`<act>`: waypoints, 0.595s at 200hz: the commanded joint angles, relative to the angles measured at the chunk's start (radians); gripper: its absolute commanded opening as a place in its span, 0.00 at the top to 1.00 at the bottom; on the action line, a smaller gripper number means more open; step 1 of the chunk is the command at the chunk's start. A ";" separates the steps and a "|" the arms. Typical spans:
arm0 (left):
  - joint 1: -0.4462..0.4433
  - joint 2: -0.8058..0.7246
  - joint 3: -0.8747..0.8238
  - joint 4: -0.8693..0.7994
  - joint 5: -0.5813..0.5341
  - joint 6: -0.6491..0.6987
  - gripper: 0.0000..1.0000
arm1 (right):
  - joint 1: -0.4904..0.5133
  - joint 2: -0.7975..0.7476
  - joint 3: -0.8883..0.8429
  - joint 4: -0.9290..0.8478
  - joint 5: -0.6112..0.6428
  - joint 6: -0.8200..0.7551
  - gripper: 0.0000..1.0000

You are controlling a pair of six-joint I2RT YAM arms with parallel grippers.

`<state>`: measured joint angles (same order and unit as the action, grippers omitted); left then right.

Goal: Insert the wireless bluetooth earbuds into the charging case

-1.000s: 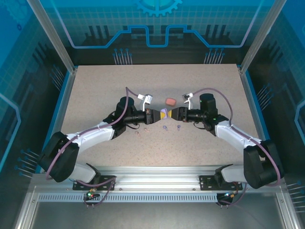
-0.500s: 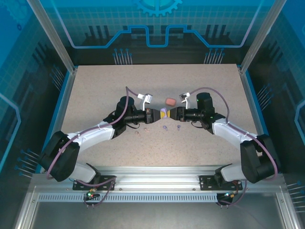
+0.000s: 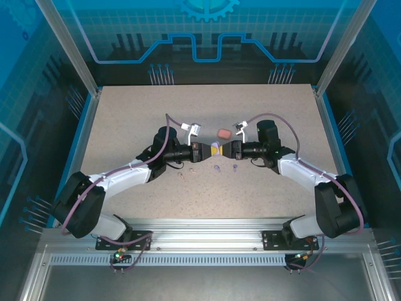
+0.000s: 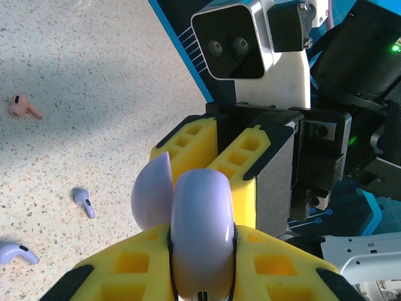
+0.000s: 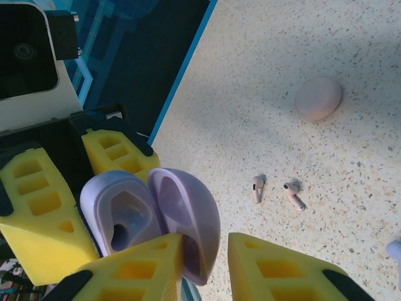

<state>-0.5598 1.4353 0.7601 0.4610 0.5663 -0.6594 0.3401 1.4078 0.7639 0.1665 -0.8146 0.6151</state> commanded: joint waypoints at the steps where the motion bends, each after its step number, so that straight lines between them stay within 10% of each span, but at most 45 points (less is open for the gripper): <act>1: -0.003 -0.007 0.041 0.050 0.037 -0.021 1.00 | 0.019 0.019 0.033 -0.033 -0.024 -0.035 0.79; 75: -0.004 0.012 0.039 0.047 0.023 -0.028 0.91 | 0.019 0.004 0.089 -0.091 0.028 -0.035 1.00; 119: -0.003 0.006 0.050 -0.022 -0.064 -0.009 0.41 | 0.020 -0.012 0.146 -0.207 0.100 -0.067 1.00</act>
<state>-0.5594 1.4441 0.7696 0.4736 0.5453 -0.6849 0.3473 1.4193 0.8394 0.0444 -0.7658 0.5835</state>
